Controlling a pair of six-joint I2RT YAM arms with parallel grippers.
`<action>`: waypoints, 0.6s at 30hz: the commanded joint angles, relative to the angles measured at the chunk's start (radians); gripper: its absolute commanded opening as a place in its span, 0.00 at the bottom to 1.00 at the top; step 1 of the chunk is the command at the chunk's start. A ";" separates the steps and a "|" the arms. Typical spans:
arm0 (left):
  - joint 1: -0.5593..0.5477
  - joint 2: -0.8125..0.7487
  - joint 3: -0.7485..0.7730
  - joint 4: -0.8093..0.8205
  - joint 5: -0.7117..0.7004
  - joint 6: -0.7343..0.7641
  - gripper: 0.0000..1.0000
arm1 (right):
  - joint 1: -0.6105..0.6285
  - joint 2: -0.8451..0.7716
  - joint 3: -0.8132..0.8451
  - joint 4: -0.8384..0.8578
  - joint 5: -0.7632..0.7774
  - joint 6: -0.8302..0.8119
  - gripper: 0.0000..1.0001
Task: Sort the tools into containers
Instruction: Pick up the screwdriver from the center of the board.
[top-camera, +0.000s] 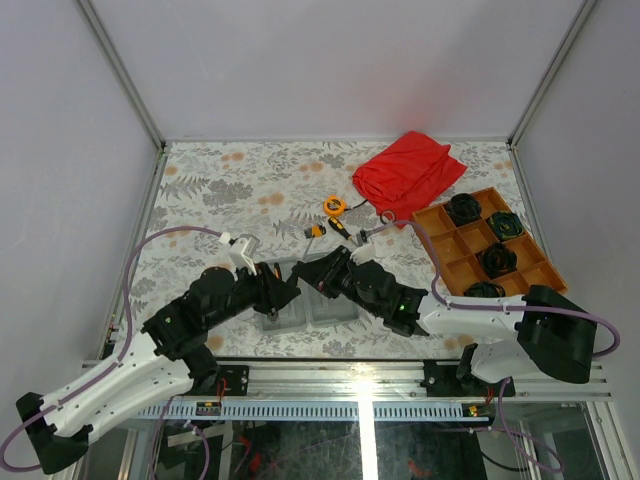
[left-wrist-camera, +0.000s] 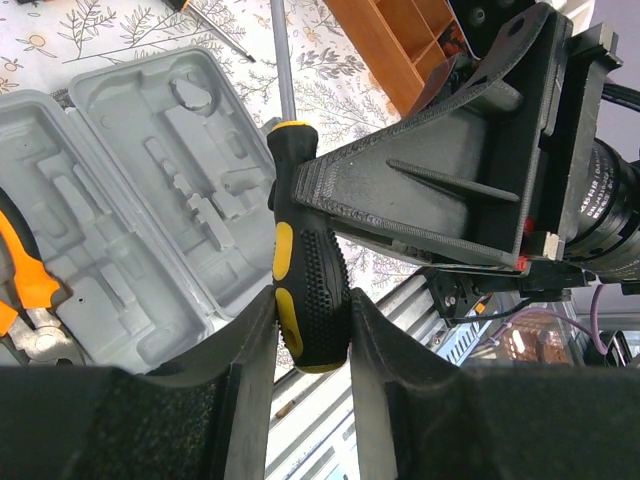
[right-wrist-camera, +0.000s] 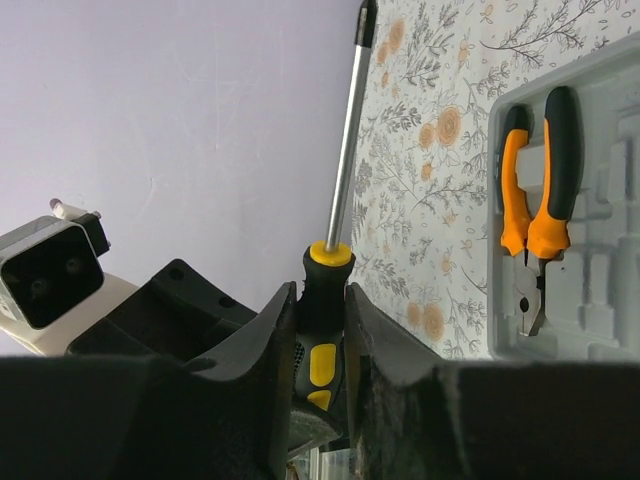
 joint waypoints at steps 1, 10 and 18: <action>-0.002 -0.001 -0.013 0.084 0.076 0.015 0.04 | 0.006 -0.007 0.003 0.078 0.047 0.012 0.10; -0.001 -0.001 0.004 -0.085 -0.121 -0.085 0.52 | 0.006 -0.137 -0.025 -0.194 0.226 -0.128 0.00; 0.000 0.075 0.031 -0.298 -0.350 -0.255 0.75 | 0.006 -0.214 -0.022 -0.563 0.297 -0.235 0.00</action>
